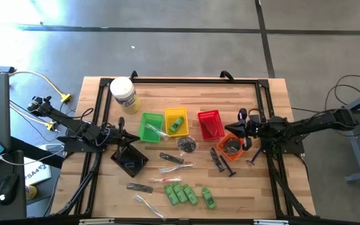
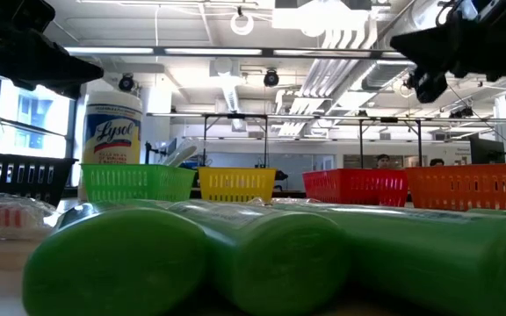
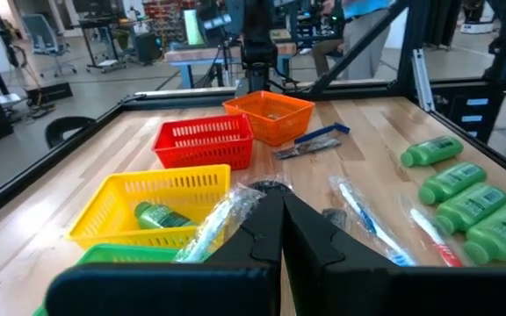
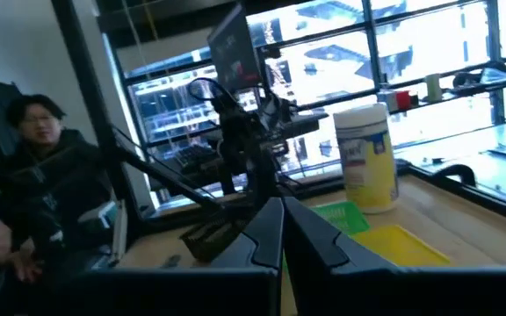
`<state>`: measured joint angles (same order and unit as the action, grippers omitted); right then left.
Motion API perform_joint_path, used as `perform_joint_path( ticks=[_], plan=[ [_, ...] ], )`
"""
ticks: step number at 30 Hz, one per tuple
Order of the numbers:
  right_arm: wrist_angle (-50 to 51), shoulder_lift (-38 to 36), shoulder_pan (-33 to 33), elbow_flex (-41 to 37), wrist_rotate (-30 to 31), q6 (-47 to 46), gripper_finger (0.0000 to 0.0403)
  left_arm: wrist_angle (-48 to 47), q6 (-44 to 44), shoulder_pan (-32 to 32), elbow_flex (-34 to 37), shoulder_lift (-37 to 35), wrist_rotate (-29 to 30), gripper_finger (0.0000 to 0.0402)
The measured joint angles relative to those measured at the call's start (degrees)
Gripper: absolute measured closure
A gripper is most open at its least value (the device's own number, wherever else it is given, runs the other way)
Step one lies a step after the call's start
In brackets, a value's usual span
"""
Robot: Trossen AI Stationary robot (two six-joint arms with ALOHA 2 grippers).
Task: Pick & Place Travel size toiletries
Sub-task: Put the green shampoo into yellow basket
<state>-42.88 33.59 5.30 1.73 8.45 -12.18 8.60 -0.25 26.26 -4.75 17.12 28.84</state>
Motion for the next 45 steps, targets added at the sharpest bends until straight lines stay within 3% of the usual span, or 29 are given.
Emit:
perform_joint_path(
  ticks=[13,18,23,36,45],
  plan=[
    [0.7,0.4,0.5,-1.3,2.5,1.7,0.0401,1.5,-0.2,0.0,0.0,0.0,0.1,0.0402],
    [-2.6,0.3,0.6,-1.3,-5.0,1.8,0.0401,1.5,-1.6,0.0,0.0,0.0,-1.8,0.0402],
    [-2.7,-0.1,0.5,-1.3,-2.6,2.4,0.0401,1.5,-2.9,0.0,0.0,0.0,-3.4,0.0402],
    [6.0,-9.0,0.5,-1.3,-5.1,3.5,0.0401,1.5,-3.0,0.0,0.0,0.0,-3.6,0.0402],
    [7.0,-9.7,0.5,-1.4,-5.9,3.3,0.0401,1.5,-3.1,0.0,0.0,0.0,-3.6,0.0402]
  ],
)
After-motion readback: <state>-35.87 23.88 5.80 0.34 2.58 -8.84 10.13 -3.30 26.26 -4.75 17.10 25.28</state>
